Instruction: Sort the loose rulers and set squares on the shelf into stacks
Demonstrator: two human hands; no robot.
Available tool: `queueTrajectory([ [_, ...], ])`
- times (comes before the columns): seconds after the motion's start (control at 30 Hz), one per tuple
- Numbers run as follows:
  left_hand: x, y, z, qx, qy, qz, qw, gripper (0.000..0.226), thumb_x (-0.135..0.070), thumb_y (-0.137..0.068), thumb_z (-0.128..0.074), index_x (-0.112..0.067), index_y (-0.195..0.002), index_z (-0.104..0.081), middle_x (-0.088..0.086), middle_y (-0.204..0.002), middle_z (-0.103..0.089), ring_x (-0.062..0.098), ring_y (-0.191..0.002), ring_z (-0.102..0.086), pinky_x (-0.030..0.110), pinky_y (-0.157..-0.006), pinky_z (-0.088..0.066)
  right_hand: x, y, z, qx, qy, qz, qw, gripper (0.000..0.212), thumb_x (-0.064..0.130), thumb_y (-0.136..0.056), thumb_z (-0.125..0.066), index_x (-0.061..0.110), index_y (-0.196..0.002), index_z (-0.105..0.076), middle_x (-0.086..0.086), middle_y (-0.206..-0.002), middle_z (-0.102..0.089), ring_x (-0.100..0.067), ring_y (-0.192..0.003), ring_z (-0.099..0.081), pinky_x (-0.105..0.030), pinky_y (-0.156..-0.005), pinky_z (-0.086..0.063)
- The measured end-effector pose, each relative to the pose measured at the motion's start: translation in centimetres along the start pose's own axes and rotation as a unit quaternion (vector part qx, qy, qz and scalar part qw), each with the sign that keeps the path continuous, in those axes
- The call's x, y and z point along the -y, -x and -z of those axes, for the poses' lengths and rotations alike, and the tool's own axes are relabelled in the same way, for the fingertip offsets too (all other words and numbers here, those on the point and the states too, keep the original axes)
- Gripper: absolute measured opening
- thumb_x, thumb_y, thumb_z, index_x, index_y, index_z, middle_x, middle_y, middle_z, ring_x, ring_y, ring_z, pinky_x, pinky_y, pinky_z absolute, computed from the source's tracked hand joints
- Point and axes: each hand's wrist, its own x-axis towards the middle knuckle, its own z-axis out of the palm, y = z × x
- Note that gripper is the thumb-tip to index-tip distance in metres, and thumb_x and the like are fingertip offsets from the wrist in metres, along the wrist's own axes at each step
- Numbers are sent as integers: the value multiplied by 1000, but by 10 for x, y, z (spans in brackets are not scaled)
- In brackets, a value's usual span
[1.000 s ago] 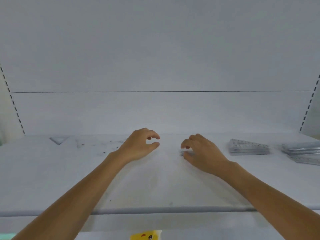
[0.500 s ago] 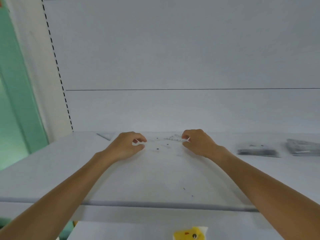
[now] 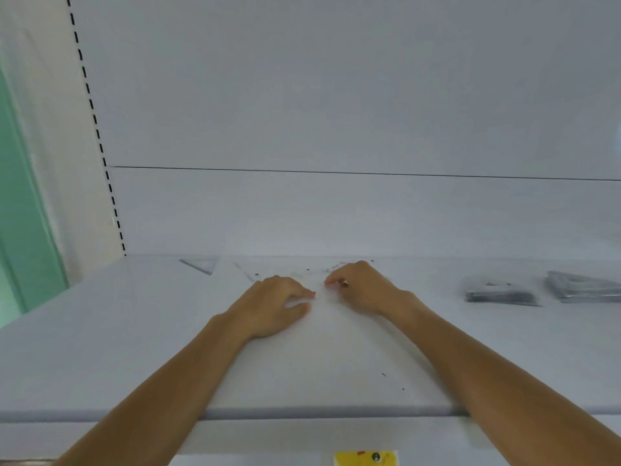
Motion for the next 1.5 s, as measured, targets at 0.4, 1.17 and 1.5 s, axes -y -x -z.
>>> queueTrajectory([
  [0.4, -15, 13, 11, -12, -13, -12, 1000, 8, -29, -87, -57, -25, -90, -63, -9, -100, -63, 12, -98, -56, 28, -84, -45, 9, 15, 5, -36, -18, -32, 999, 16, 12, -84, -56, 0, -89, -66, -12, -99, -67, -28, -95, -61, -40, -86, -51],
  [1.17, -45, 122, 27, -2, -135, -45, 990, 63, -78, -72, -34, -29, -110, -45, -14, -112, -48, 6, -104, -40, 20, -80, -31, 39, 87, 8, -9, -12, 67, 998, 11, 21, -83, -55, 14, -85, -63, 5, -95, -63, -15, -90, -58, -28, -81, -49],
  [1.5, -60, 146, 10, -160, -266, -191, 931, 30, -36, -85, -50, -15, -94, -71, 2, -74, -60, 17, -60, -57, 25, -46, -48, 50, 138, 1, -24, 63, 124, 990, 45, 57, -87, -43, 29, -120, -55, 17, -104, -42, -4, -92, -46, -19, -80, -36],
])
